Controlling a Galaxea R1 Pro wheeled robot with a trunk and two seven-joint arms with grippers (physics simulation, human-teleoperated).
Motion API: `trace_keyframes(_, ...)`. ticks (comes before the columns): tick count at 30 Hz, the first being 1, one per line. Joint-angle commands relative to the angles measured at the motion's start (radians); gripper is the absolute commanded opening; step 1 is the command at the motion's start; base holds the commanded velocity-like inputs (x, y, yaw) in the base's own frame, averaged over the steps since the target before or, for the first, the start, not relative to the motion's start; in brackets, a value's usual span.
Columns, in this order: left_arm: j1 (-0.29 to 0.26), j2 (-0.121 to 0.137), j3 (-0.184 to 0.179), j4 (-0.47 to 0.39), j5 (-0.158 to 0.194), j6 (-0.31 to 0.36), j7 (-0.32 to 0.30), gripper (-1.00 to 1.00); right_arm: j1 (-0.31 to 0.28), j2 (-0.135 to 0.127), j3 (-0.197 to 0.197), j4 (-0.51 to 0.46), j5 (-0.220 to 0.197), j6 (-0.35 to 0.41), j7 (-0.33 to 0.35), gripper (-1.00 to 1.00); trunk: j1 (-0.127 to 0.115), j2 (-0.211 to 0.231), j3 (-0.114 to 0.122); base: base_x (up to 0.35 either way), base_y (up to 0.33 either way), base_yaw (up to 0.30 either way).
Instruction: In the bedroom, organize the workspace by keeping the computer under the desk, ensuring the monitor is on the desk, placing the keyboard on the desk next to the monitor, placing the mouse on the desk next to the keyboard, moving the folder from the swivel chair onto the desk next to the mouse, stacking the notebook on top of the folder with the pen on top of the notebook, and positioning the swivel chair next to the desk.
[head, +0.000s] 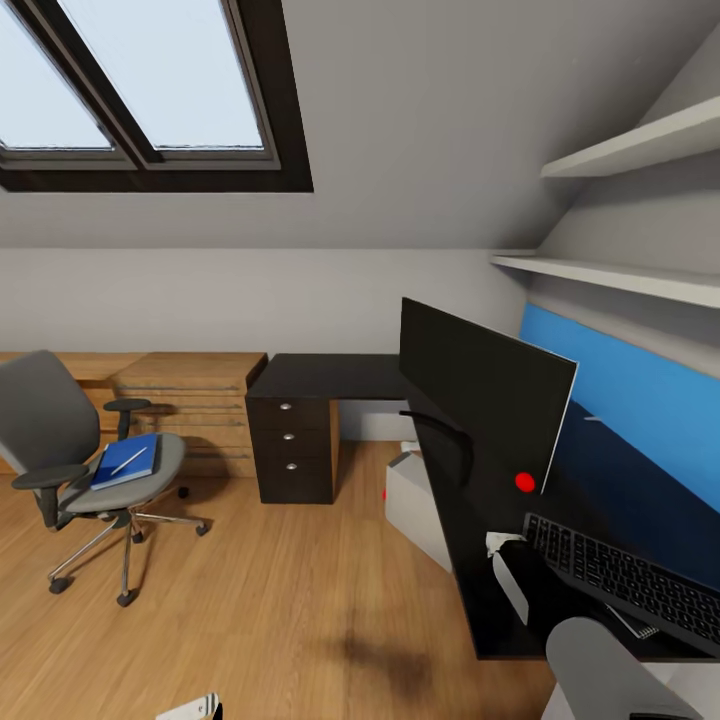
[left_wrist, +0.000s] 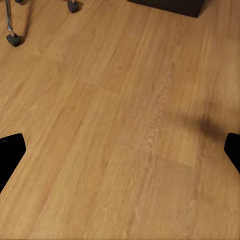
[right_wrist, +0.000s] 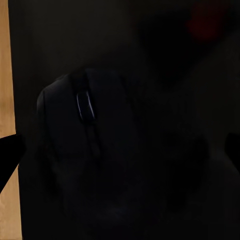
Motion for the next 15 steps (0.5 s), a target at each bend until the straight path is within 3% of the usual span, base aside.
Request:
trace_keyframes(1, -0.001, 0.000, 0.000, 0.000, 0.008, -0.003, 0.000, 1.00, 0.000, 0.000, -0.001, -0.001, -0.006, 0.004, -0.005, 1.00, 0.004, -0.008, -0.004, 0.000, 0.000, 0.000)
trace_keyframes(15, -0.001, 0.000, 0.000, 0.000, 0.008, -0.004, 0.000, 1.00, 0.000, 0.001, 0.000, -0.002, -0.006, 0.004, -0.005, 1.00, 0.008, -0.015, -0.008, 0.000, 0.000, 0.000)
